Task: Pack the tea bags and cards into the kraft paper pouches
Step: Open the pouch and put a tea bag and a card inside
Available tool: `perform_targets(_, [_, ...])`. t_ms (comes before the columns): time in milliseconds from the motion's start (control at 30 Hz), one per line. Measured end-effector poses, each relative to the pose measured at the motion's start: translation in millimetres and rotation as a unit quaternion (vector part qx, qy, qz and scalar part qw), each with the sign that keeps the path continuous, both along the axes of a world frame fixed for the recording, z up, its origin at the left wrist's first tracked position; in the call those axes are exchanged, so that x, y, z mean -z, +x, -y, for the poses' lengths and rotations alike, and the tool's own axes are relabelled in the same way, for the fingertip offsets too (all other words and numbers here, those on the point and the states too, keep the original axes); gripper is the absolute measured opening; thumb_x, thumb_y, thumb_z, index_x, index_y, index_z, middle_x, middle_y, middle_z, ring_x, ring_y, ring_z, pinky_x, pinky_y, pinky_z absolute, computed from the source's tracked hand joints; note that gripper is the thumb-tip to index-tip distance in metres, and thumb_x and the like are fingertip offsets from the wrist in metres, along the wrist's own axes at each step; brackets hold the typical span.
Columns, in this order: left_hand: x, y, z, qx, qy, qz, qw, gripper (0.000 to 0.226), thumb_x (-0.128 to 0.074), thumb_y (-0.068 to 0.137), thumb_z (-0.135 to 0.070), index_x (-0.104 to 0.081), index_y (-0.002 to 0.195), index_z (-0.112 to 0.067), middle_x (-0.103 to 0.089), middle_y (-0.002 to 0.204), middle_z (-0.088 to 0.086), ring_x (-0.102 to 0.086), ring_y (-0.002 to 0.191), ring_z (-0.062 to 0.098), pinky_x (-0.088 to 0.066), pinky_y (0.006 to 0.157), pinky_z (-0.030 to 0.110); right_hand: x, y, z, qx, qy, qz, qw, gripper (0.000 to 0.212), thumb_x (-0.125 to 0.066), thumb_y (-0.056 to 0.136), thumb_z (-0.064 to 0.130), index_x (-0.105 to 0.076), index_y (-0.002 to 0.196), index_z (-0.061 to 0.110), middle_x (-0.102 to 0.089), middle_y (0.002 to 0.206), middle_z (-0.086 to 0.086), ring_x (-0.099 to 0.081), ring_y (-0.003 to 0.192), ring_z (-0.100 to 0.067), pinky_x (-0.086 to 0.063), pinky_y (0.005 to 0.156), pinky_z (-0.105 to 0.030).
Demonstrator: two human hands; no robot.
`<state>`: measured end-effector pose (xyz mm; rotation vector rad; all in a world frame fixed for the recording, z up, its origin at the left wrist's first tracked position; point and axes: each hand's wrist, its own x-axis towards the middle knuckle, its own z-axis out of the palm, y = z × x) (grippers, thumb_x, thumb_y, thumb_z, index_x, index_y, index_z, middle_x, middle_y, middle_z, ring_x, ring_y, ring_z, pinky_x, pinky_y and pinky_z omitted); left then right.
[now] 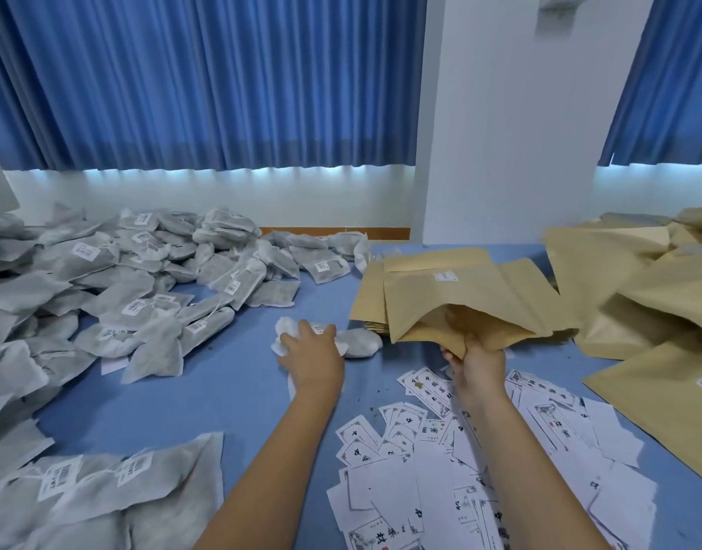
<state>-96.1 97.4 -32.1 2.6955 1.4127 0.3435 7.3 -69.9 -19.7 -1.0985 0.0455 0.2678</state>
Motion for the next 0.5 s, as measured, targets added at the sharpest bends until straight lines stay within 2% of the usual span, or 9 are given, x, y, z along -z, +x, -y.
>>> perform_targets(67, [6, -2, 1, 0.019, -0.007, 0.026, 0.999, 0.041, -0.05, 0.087, -0.041, -0.043, 0.128, -0.045, -0.03, 0.133, 0.004, -0.033, 0.115, 0.032, -0.042, 0.082, 0.041, -1, 1, 1, 0.006, 0.004, 0.008, 1.0, 0.027, -0.041, 0.101, 0.009, -0.056, 0.079, 0.011, -0.063, 0.047, 0.005, -0.054, 0.043, -0.009, -0.041, 0.044, -0.016])
perform_targets(133, [9, -7, 1, 0.03, -0.012, 0.034, 0.999, 0.042, -0.05, 0.085, -0.051, -0.045, 0.126, -0.047, -0.028, 0.135, 0.002, -0.032, 0.116, 0.031, -0.041, 0.083, 0.042, -1, 1, 0, 0.005, -0.001, 0.011, 1.0, 0.03, -0.041, 0.101, 0.009, -0.055, 0.075, 0.012, -0.062, 0.045, 0.005, -0.054, 0.039, -0.006, -0.041, 0.045, -0.017])
perform_targets(200, [8, -9, 2, 0.011, -0.026, 0.044, 0.999, 0.039, -0.056, 0.084, -0.048, -0.05, 0.122, -0.044, -0.029, 0.131, 0.002, -0.031, 0.115, 0.03, -0.042, 0.082, 0.041, 1, 0, -2, -0.006, -0.008, 0.016, 1.0, 0.03, -0.041, 0.101, 0.009, -0.055, 0.075, 0.011, -0.063, 0.045, 0.004, -0.055, 0.039, -0.006, -0.041, 0.052, -0.02])
perform_targets(300, [9, -11, 10, 0.008, -0.022, 0.109, 0.994, 0.034, -0.063, 0.081, -0.036, -0.059, 0.115, -0.033, -0.033, 0.125, 0.005, -0.033, 0.11, 0.031, -0.046, 0.076, 0.038, 1, -1, 0, -0.029, -0.035, 0.032, 0.998, 0.027, -0.043, 0.099, 0.008, -0.056, 0.076, 0.009, -0.063, 0.046, 0.003, -0.056, 0.04, -0.007, -0.042, 0.053, -0.023])
perform_targets(433, [10, -24, 20, 0.041, -0.029, 0.272, 0.961, 0.022, -0.068, 0.076, -0.017, -0.065, 0.098, -0.02, -0.036, 0.132, 0.005, -0.032, 0.106, 0.028, -0.037, 0.067, 0.03, 5, 0, 4, -0.029, -0.059, 0.036, 0.997, 0.026, -0.043, 0.1, 0.011, -0.057, 0.079, 0.01, -0.064, 0.049, 0.003, -0.056, 0.04, -0.005, -0.041, 0.05, -0.02])
perform_targets(500, [1, -30, 27, 0.056, -0.052, 0.401, 0.913, 0.022, -0.069, 0.072, -0.005, -0.067, 0.09, -0.018, -0.038, 0.133, 0.006, -0.033, 0.107, 0.027, -0.037, 0.074, 0.028, 3, -2, 4, -0.026, -0.058, 0.023, 0.998, 0.019, -0.044, 0.1, 0.014, -0.056, 0.086, 0.01, -0.065, 0.057, 0.004, -0.058, 0.04, -0.003, -0.046, 0.052, -0.023])
